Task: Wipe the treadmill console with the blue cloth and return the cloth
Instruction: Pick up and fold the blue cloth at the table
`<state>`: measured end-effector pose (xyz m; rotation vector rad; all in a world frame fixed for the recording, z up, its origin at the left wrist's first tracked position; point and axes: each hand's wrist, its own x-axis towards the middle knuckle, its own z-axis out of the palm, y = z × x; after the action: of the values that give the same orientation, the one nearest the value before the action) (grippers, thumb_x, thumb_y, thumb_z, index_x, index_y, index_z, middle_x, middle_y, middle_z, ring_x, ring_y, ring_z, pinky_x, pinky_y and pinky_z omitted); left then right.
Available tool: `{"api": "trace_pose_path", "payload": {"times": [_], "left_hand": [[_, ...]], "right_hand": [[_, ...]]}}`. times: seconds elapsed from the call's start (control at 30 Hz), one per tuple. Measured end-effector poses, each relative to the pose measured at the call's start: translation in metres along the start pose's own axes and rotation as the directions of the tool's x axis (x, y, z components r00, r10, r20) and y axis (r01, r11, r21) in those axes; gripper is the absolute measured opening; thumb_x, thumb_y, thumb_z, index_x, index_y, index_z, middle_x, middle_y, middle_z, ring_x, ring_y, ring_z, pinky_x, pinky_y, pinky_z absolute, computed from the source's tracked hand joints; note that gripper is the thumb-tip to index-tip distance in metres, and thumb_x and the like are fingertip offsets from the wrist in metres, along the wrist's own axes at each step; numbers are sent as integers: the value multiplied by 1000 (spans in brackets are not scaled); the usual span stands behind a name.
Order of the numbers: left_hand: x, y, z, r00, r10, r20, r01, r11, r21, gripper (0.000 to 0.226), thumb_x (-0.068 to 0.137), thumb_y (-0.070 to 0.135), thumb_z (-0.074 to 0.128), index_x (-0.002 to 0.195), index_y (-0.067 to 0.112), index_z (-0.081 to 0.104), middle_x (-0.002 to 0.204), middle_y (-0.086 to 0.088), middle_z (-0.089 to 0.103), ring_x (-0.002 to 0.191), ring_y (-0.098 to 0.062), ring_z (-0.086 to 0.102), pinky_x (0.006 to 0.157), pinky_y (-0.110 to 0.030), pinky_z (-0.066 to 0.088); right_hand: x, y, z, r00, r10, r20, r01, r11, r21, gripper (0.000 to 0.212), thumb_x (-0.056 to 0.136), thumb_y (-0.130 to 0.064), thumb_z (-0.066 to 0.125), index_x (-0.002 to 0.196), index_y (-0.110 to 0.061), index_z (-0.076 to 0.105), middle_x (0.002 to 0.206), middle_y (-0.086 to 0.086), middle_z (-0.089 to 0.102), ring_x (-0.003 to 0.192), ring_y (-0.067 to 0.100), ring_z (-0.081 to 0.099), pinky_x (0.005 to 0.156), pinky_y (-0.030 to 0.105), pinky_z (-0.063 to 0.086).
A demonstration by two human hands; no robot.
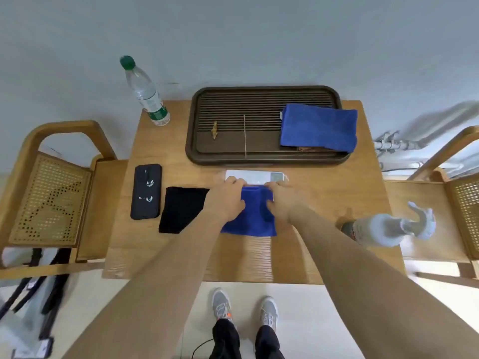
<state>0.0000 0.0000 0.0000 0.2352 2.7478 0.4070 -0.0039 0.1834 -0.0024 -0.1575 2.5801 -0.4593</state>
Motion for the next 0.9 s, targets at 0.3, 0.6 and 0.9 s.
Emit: {"api": "trace_pose_path", "payload": {"times": [0.3,0.6,0.9], "left_hand": [[14,-2,44,995,-84,-46,85,996,10,22,99,20,54,120,23,58,122,1,58,108,-24,58,80,-43,55],[-25,23,7,1000,7,-20,-10,992,-122,15,80,21,71,83,31,59,100,11,56,91,-13,54,75,-35,54],[-103,58,-85,988,-110,-108,54,902,-428,17,76,20,74,78,27,58,72,11,58,65,-11,55,60,-29,46]], "right_hand": [[12,16,36,992,21,-128,-3,990,140,35,91,-21,59,127,-20,57,123,5,60,113,29,55,88,37,49],[-32,16,12,994,29,-109,0,966,258,16,78,-18,68,81,-26,54,98,-7,45,83,16,53,62,29,41],[-117,-27,-85,944,-122,-306,273,811,517,16,71,-16,70,66,-22,56,84,-8,65,81,8,58,67,26,43]]}}
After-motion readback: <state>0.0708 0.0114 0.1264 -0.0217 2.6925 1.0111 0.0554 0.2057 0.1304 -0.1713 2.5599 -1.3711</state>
